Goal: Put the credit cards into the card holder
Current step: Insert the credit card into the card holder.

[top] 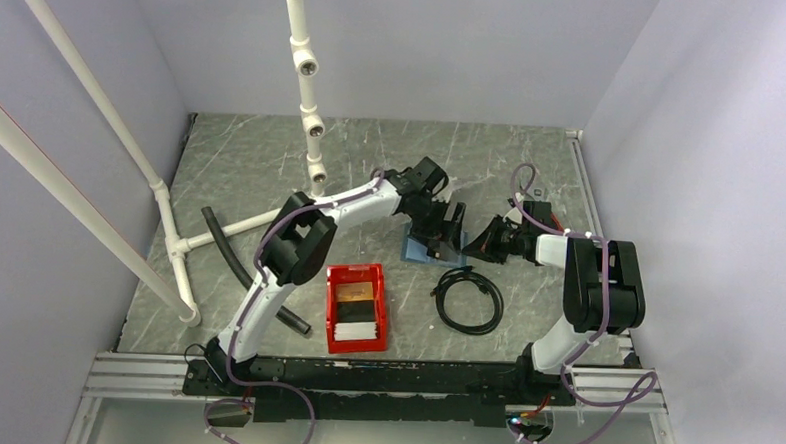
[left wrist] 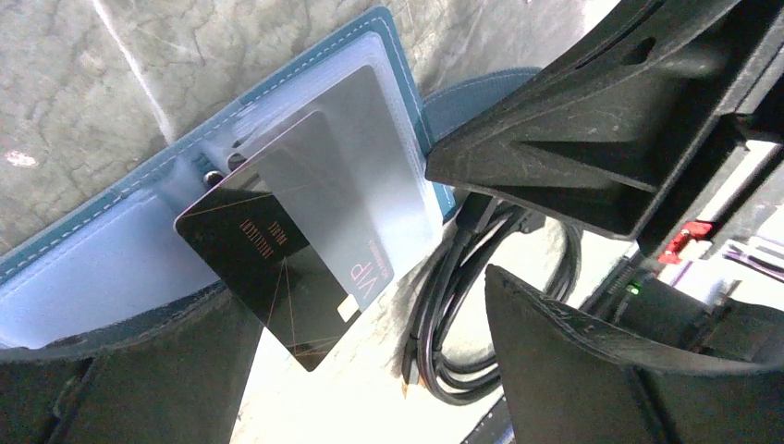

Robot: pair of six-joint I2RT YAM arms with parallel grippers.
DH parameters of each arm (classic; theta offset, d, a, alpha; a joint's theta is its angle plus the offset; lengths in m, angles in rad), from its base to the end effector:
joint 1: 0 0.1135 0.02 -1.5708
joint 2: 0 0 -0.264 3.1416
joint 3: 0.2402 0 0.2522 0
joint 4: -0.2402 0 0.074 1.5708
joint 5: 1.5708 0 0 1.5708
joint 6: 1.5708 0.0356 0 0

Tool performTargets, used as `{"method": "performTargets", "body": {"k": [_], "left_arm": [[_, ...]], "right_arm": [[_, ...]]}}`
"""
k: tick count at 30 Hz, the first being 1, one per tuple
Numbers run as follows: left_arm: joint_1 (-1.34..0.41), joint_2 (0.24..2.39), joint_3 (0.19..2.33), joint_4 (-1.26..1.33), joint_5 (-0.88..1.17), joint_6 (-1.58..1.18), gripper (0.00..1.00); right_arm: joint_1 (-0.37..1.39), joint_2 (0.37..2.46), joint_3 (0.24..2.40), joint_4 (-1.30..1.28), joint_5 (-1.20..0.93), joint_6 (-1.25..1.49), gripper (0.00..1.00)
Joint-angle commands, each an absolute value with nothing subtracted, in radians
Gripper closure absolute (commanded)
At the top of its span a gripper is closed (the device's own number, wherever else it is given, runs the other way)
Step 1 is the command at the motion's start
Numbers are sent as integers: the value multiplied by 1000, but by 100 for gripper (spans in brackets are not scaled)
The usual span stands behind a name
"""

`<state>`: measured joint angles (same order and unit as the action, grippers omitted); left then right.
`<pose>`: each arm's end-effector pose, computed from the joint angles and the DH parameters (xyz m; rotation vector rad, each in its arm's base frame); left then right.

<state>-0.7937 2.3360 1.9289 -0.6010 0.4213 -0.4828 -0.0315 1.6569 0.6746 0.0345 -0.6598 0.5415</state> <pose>0.3461 -0.3727 0.1719 0.6001 2.7196 -0.9560 0.2887 0.0127 0.1231 0.4445 2.4894 1.0370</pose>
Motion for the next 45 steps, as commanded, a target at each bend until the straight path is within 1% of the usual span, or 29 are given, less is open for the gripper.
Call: {"method": "performTargets", "body": {"k": [1,7,13,16,19,22,27,32,33,34,38,45], "left_arm": [[-724,2285,1878,-541,547,-507,9],[-698,2257,1851,-543,533,-537,9],[-701,2248,1857,-588,474,-523,16],[-705,2226,1833,-566,455,-517,16],[-705,2184,1791,-520,441,-526,15],[-705,2157,1773,-502,418,-524,11],[-721,2228,1846,-567,454,-515,12],[-752,2271,1906,-628,390,-492,12],[-752,2268,1904,-627,373,-489,9],[-752,2256,1890,-618,353,-484,11],[-753,2209,1853,-619,273,-457,10],[-737,2141,1786,-613,229,-417,10]], "right_arm": [[-29,1648,683,56,-660,516,100],[-26,1664,681,68,-669,519,100],[-26,1668,683,69,-672,519,100],[-26,1674,684,73,-676,521,100],[-22,1681,688,79,-684,522,100],[-15,1688,693,79,-686,520,100],[-6,1693,698,80,-685,522,100],[-6,1693,702,80,-684,522,100],[-6,1692,701,81,-684,522,100],[-6,1695,702,80,-685,521,100],[-6,1699,701,86,-688,522,100],[-6,1699,698,79,-684,516,100]]}}
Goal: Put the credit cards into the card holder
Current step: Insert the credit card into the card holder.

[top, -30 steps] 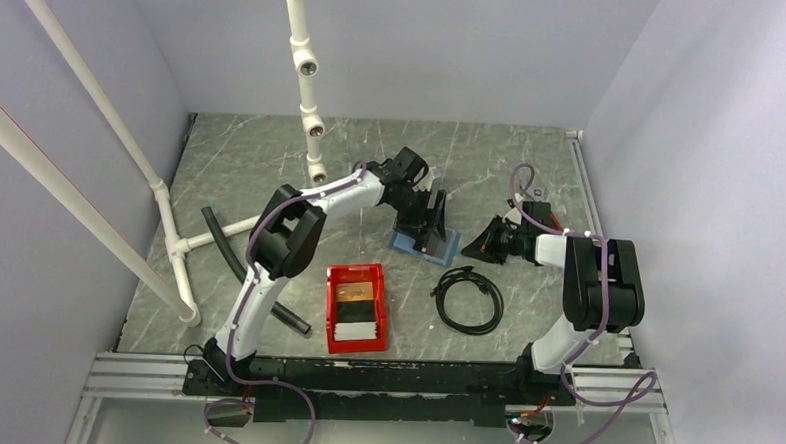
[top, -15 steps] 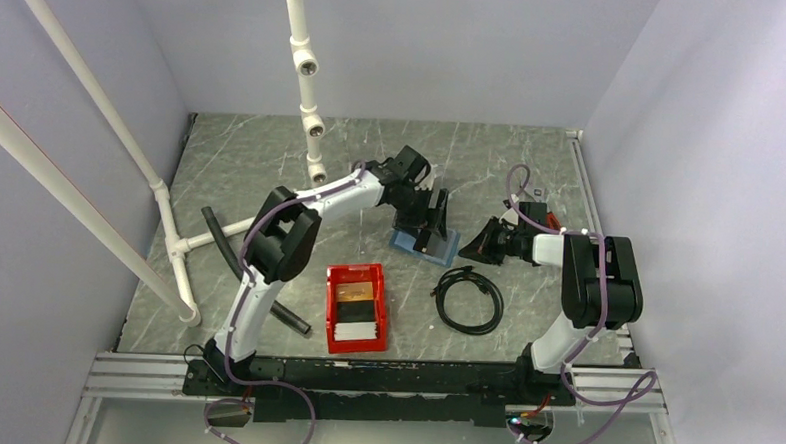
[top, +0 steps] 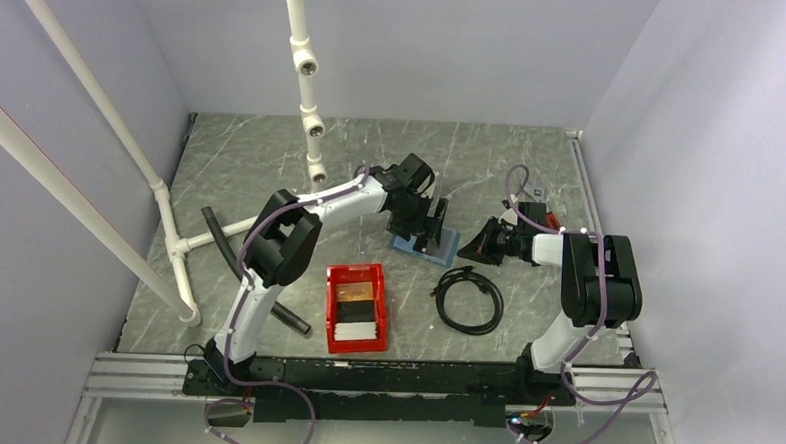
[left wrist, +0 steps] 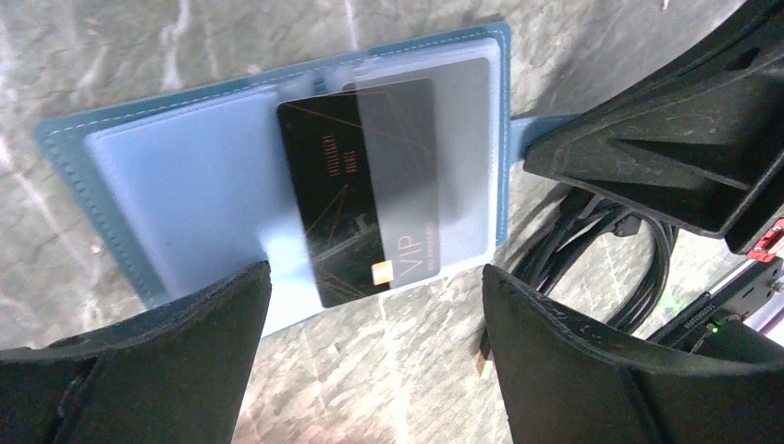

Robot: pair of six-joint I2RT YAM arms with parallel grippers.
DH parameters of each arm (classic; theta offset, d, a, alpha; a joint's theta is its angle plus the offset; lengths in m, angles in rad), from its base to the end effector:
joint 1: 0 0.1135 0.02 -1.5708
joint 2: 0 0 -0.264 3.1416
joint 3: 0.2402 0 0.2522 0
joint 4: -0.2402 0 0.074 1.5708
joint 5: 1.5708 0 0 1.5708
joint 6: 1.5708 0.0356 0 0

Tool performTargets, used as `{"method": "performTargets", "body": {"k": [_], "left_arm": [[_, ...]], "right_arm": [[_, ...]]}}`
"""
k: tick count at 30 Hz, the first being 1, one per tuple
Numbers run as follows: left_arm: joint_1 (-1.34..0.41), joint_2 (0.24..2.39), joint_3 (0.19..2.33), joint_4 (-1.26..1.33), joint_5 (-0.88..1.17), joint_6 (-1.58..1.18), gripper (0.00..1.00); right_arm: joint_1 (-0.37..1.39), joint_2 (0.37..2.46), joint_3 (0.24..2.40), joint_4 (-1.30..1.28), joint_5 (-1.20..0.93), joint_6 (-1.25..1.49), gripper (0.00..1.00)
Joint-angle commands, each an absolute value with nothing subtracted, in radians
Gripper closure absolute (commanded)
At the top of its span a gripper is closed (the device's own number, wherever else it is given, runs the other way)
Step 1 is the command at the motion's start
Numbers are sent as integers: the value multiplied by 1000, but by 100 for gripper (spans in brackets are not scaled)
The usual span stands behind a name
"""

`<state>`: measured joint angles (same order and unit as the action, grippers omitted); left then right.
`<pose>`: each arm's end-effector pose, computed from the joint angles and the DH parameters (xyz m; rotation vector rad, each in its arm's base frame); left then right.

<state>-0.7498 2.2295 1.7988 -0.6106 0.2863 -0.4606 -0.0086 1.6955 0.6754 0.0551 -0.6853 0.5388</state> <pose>0.3472 -0.3371 0.1812 0.5060 2.7238 -0.7551 0.2902 0.0200 0.1146 0.4124 2.5126 1.0784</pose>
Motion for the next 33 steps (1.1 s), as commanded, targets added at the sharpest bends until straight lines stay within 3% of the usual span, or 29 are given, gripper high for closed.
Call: {"method": "performTargets", "body": {"k": [1,11,18,33], "left_arm": [[-733,2145,1784,-618,233,-418,10],[-734,2243,1850,-613,349,-421,16],[-762,2304,1963,-663,439,-406,14],[-790,2313,1972,-551,592,-475,15]], "right_arm": [[-6,1699,699,79,-683,515,100],[19,1712,713,75,-683,515,100],[25,1721,719,78,-684,520,100],[33,1715,719,80,-683,518,100]]}}
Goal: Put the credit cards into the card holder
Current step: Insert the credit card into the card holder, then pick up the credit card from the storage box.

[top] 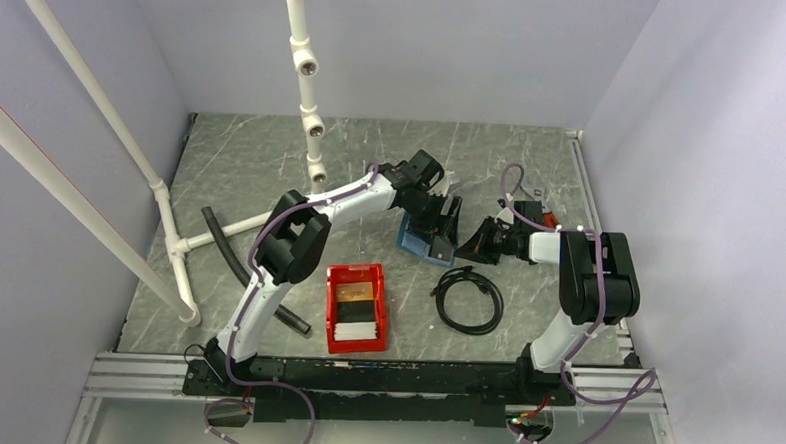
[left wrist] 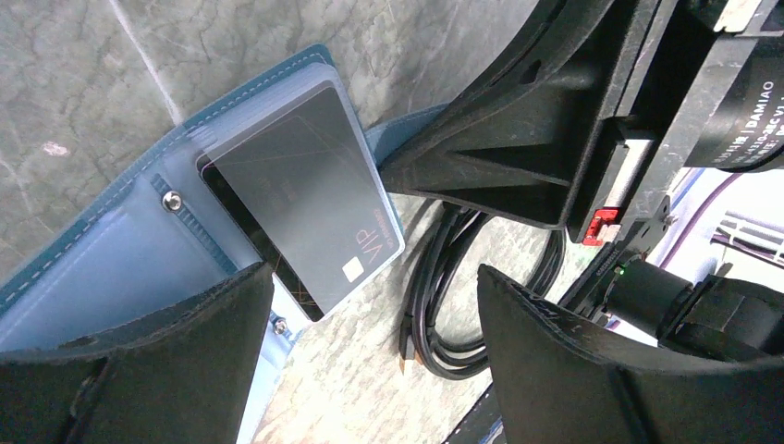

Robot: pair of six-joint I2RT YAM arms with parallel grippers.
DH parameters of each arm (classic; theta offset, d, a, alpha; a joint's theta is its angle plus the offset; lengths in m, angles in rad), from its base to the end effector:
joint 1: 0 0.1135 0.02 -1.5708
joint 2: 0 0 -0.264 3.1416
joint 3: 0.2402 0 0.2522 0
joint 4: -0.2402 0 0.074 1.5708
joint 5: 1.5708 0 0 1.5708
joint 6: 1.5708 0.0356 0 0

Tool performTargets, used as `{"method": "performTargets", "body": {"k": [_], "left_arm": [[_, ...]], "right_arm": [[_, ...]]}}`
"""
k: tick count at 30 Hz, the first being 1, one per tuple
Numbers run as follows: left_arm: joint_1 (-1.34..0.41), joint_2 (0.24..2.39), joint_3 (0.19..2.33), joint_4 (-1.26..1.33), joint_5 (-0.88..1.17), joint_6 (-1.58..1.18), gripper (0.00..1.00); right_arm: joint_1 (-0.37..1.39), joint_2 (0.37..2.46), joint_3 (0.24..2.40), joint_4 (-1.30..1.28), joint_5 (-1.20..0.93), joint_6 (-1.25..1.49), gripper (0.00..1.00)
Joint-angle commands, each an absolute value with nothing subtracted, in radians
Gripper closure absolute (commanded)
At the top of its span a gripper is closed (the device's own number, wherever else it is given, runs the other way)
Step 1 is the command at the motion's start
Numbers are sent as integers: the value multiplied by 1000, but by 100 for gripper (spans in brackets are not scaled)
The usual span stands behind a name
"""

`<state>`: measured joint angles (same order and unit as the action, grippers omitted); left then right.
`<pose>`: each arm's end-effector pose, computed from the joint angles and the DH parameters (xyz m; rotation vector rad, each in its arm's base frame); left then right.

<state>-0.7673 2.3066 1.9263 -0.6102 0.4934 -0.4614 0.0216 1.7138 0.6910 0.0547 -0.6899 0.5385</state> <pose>0.3516 -0.3625 0.1859 0.6256 2.6961 -1.0430 0.2934 0.0290 0.1134 0.3750 2.5287 1.0956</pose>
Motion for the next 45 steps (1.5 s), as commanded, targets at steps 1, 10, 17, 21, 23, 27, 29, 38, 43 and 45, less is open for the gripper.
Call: {"method": "performTargets", "body": {"k": [1,10,17,21,23,27,29,38,43,45], "left_arm": [[-790,2312,1970,-547,598,-472,15],[-761,2234,2013,-753,458,-392,6],[-735,1908,1858,-812,456,-385,3],[-686,1617,1531,-782,393,-431,4],[-615,1476,1376,-791,359,-466,5],[-459,1287,1163,-835,345,-502,8],[-429,1221,1074,-826,320,-535,7],[-356,1153,833,-656,383,-632,12],[-354,1161,811,-641,383,-620,13],[-354,1154,787,-610,407,-629,13]], "right_arm": [[33,1711,721,77,-681,515,100],[32,1558,782,-122,-420,419,92],[73,1452,826,-164,-452,334,77],[239,1315,824,-149,-452,247,52],[341,1257,836,-158,-447,211,41],[505,1199,844,-147,-551,159,28],[604,1209,848,-119,-612,145,21],[950,1412,910,-152,-695,-151,9],[1008,1539,1019,-289,-690,-232,9],[1020,1577,1054,-331,-684,-246,9]]}}
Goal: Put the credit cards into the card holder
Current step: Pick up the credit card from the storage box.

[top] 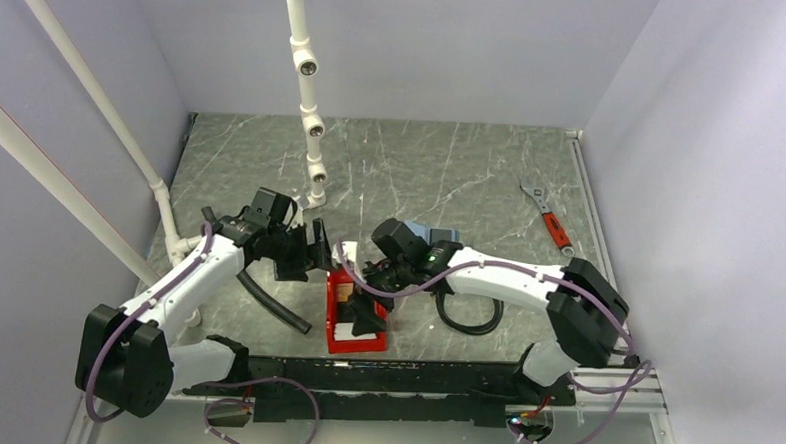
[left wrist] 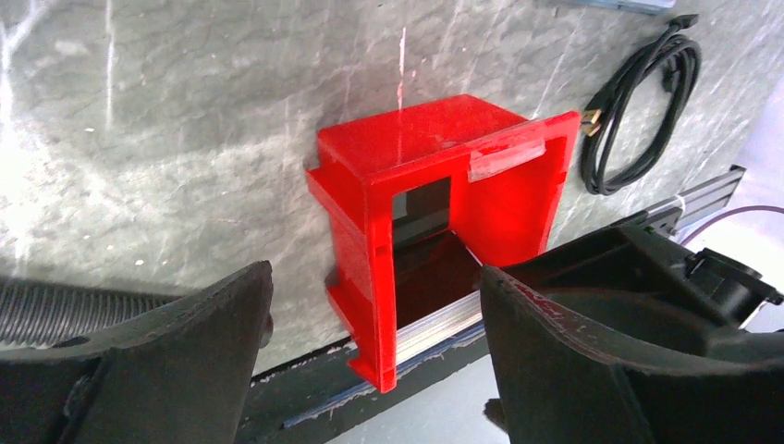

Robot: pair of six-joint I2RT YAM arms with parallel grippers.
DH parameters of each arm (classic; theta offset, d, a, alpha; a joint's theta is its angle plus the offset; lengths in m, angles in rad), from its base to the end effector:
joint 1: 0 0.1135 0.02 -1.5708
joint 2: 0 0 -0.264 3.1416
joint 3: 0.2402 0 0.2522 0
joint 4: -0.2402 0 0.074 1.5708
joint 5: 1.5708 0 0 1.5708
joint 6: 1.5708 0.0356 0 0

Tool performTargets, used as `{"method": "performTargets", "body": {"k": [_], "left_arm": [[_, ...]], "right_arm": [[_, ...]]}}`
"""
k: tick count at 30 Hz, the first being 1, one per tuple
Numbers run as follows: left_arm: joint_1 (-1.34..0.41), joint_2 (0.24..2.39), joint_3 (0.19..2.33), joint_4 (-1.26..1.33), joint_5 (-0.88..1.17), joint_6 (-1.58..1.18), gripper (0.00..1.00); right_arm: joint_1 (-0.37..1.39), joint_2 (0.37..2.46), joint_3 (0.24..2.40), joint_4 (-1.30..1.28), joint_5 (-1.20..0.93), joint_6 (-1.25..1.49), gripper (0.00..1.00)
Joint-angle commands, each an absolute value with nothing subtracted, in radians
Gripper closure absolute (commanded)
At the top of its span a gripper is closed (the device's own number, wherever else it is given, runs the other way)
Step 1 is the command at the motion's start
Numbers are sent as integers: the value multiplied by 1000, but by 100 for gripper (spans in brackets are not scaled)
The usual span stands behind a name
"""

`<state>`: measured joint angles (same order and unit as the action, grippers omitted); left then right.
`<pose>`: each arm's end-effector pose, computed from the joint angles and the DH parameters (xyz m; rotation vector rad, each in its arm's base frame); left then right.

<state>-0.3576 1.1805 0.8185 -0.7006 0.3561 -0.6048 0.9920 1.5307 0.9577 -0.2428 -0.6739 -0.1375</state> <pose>0.2037 -0.0894 0.2332 -0.2116 2.7471 -0.7699 0.1551 0.2780 0.2207 -1.6096 1.9003 1.1917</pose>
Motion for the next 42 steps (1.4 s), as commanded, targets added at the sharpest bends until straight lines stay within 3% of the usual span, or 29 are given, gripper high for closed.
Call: {"method": "performTargets", "body": {"k": [1,19,36,42], "left_arm": [[-354,1154,777,-603,412,-630,13],[-353,1128,758,-639,297,-653,12],[-353,1174,759,-631,270,-651,12],[-353,1189,756,-624,274,-648,13]], "right_arm": [[1029,1601,1070,-356,-679,-253,9],[1109,1790,1170,-469,-627,-228,14],[1109,1675,1095,-435,-643,-161,39],[1105,1671,1091,-442,-669,-157,54]]}}
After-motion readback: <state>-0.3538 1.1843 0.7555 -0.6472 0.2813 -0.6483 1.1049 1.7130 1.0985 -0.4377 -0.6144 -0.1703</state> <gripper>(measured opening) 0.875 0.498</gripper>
